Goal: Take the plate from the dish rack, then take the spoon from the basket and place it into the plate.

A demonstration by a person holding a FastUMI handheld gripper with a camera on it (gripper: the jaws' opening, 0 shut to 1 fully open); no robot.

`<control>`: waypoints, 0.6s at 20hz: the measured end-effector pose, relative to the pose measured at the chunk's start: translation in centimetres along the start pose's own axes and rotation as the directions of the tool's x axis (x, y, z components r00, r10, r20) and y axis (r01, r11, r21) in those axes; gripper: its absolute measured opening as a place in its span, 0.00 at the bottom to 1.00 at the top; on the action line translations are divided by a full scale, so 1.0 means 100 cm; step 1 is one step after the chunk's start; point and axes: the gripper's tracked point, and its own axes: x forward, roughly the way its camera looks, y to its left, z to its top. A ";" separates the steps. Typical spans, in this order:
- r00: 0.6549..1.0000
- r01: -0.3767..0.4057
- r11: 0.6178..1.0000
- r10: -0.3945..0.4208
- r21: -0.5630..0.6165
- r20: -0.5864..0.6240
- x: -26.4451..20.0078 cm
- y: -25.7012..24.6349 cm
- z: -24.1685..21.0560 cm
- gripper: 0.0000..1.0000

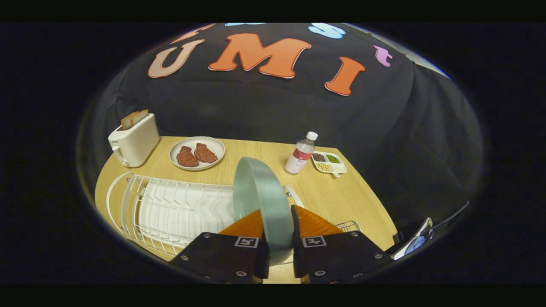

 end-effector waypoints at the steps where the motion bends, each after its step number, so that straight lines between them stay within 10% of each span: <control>1: 1.000 -0.012 1.000 0.012 0.014 -0.003 -0.004 0.002 0.001 0.22; 12: 0.973 -0.216 0.940 0.228 0.264 -0.018 -0.065 -0.011 -0.017 0.23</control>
